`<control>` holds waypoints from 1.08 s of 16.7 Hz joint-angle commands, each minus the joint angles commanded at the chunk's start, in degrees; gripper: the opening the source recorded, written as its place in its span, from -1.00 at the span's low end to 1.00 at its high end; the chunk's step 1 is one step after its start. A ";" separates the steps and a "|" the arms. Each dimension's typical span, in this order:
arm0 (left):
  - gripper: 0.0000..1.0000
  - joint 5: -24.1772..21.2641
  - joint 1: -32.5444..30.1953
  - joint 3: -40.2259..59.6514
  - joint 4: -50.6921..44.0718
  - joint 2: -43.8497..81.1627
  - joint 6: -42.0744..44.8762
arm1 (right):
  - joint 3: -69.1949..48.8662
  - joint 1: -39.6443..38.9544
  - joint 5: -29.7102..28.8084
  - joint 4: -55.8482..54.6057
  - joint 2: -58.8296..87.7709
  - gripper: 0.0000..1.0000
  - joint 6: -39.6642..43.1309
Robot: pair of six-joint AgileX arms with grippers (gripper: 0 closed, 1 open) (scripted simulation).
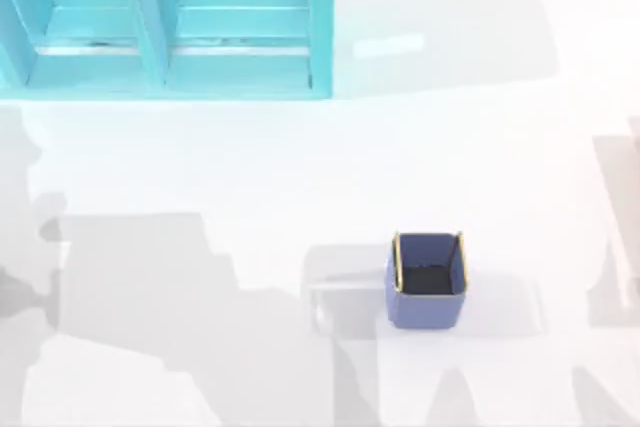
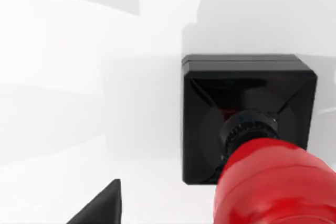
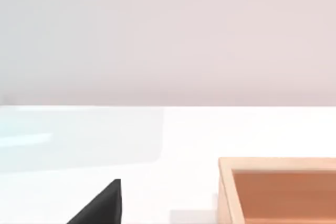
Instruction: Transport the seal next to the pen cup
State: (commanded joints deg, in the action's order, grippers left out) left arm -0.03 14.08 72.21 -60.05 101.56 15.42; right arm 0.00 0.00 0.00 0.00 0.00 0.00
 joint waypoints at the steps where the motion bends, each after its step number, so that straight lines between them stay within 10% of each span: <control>1: 1.00 0.00 0.06 -2.07 3.00 0.73 0.05 | 0.00 0.00 0.00 0.00 0.00 1.00 0.00; 9: 1.00 -0.01 0.20 -7.25 9.06 2.44 0.22 | 0.00 0.00 0.00 0.00 0.00 1.00 0.00; 18: -0.36 -0.01 0.20 -7.25 9.06 2.44 0.22 | 0.00 0.00 0.00 0.00 0.00 1.00 0.00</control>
State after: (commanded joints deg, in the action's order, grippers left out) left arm -0.04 14.27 64.96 -50.99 104.00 15.64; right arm 0.00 0.00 0.00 0.00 0.00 0.00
